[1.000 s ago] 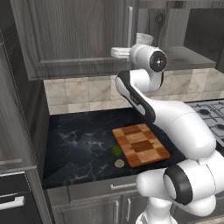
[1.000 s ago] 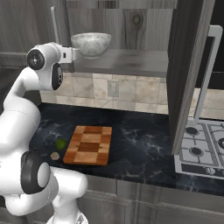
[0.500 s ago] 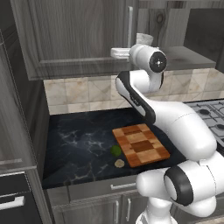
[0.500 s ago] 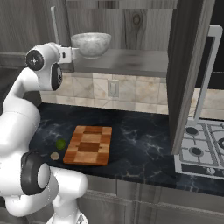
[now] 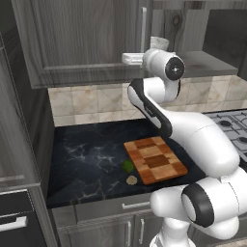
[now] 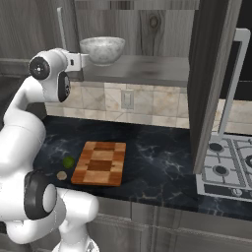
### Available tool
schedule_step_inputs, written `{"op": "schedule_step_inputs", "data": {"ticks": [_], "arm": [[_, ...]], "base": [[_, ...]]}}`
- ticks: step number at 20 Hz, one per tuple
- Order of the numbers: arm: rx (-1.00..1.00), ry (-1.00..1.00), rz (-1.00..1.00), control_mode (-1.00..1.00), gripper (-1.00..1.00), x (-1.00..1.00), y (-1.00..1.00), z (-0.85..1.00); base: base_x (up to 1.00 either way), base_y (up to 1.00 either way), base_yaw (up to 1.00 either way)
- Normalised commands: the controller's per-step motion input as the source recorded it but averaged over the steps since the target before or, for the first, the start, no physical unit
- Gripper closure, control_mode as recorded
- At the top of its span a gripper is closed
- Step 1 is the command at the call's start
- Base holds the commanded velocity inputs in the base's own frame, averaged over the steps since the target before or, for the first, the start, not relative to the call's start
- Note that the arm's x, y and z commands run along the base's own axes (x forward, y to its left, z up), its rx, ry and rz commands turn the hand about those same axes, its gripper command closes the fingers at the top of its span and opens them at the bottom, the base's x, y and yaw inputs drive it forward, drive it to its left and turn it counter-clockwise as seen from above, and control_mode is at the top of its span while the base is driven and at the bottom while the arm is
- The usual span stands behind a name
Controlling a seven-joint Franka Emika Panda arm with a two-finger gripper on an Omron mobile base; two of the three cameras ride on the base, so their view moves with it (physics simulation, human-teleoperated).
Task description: Open the cabinet. Place the bowl and condiment on the counter. Then place the lime and garlic on the cutting board.
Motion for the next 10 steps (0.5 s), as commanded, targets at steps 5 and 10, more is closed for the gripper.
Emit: {"op": "schedule_step_inputs", "data": {"ticks": [5, 10], "arm": [[0.0, -0.02, 0.0, -1.0, 1.0, -0.22, 0.0, 0.51], [0.0, -0.04, -0.03, -1.0, 1.0, -0.4, -0.02, 0.63]], "base": [[0.0, 0.0, 0.0], [0.0, 0.0, 0.0]]}}
